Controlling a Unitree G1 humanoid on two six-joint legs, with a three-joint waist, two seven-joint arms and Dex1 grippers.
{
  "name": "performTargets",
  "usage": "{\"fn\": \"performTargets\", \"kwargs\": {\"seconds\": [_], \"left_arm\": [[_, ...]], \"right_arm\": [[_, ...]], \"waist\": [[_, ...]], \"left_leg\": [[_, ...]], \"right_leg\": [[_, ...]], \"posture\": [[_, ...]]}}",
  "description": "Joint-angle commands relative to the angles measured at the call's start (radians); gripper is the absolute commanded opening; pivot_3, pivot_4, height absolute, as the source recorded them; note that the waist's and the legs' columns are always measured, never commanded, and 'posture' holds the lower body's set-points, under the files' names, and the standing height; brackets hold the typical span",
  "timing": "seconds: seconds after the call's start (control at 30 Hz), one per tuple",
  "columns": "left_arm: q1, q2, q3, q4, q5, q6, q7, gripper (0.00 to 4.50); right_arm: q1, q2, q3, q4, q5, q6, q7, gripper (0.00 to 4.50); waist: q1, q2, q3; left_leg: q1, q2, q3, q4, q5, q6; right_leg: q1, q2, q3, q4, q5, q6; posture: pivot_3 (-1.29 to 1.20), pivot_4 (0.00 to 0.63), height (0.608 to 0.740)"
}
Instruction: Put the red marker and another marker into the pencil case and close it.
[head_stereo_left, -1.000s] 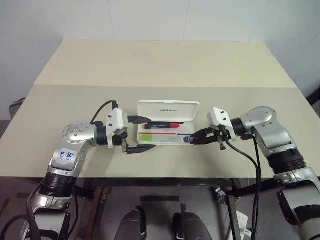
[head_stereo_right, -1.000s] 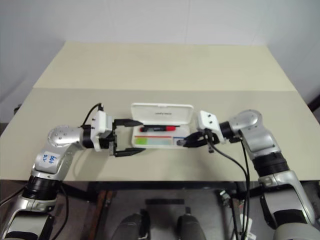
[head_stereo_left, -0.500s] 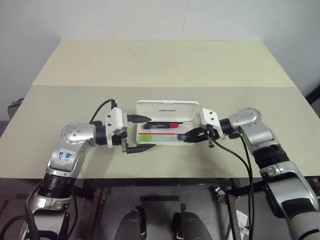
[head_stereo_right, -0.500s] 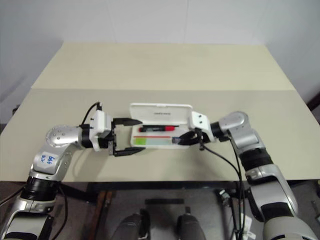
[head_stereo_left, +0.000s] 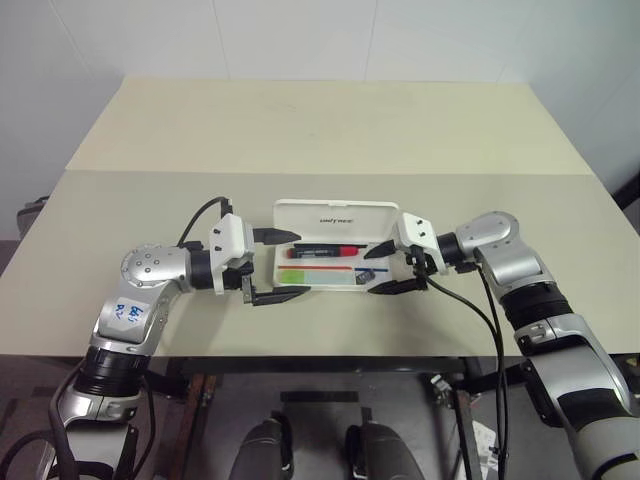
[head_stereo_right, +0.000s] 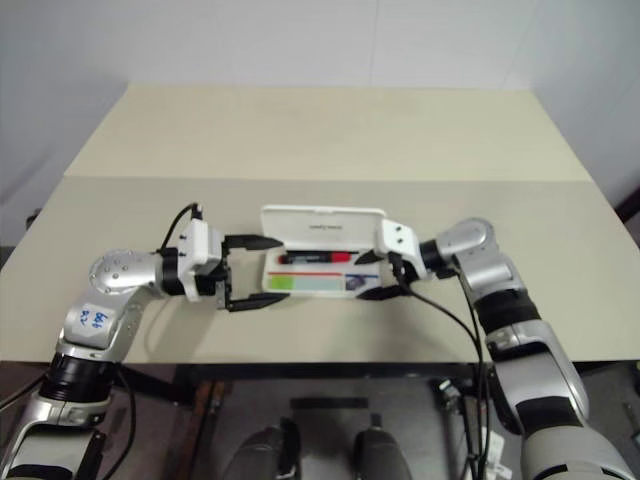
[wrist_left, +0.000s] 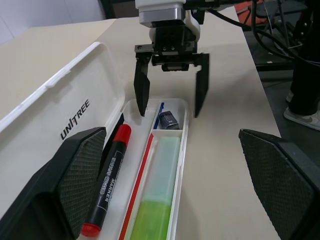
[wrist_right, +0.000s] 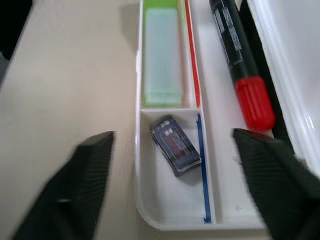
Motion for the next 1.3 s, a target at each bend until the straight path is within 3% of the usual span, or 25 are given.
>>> {"fn": "performTargets", "kwargs": {"seconds": [0.03, 0.27, 0.5, 0.7, 1.13, 1.3], "left_arm": [[-0.001, 0.008, 0.028, -0.023, -0.021, -0.005, 0.001, 4.5], [-0.003, 0.012, 0.03, -0.02, -0.022, -0.004, -0.003, 4.5], [0.043, 0.058, 0.079, -0.061, -0.057, 0.018, -0.014, 4.5], [0.08, 0.094, 0.146, -0.096, -0.099, 0.059, 0.009, 4.5], [0.092, 0.098, 0.229, -0.074, -0.114, 0.089, 0.064, 4.5], [0.1, 0.096, 0.239, -0.042, -0.108, 0.077, 0.069, 4.5]], "right_arm": [[-0.015, -0.013, -0.041, -0.056, 0.046, 0.024, 0.03, 4.49], [-0.003, -0.039, -0.075, -0.143, 0.12, 0.097, 0.07, 4.49], [0.07, -0.17, -0.087, -0.324, 0.201, 0.219, 0.131, 4.49], [0.114, -0.241, -0.116, -0.41, 0.243, 0.288, 0.083, 4.49], [0.081, -0.218, -0.218, -0.348, 0.25, 0.241, -0.055, 4.49], [0.112, -0.199, -0.257, -0.412, 0.308, 0.293, -0.081, 4.49]], "waist": [[0.0, 0.0, 0.0], [0.0, 0.0, 0.0], [0.001, 0.0, 0.0], [0.0, 0.0, 0.0], [0.001, 0.0, 0.0], [0.001, 0.0, 0.0]], "left_leg": [[0.0, 0.0, 0.0, 0.0, 0.0, 0.0], [0.0, 0.0, 0.0, 0.0, 0.0, 0.0], [0.0, 0.0, -0.001, -0.004, 0.0, 0.0], [0.0, 0.0, 0.0, -0.005, 0.0, 0.0], [0.0, 0.0, 0.0, -0.005, 0.0, 0.0], [0.0, 0.0, 0.0, -0.005, 0.0, 0.0]], "right_leg": [[0.0, 0.0, 0.0, 0.0, 0.0, 0.0], [0.0, 0.0, 0.0, 0.0, 0.0, 0.0], [0.0, -0.001, -0.001, -0.004, 0.0, 0.0], [0.0, 0.0, 0.0, -0.005, 0.0, 0.0], [0.0, 0.0, -0.001, -0.006, 0.0, 0.0], [0.0, 0.0, -0.001, -0.006, 0.0, 0.0]], "posture": [[0.0, 0.15, 0.74], [0.0, 0.15, 0.74], [0.0, 0.15, 0.74], [0.0, 0.15, 0.74], [0.0, 0.15, 0.74], [0.0, 0.15, 0.74]]}}
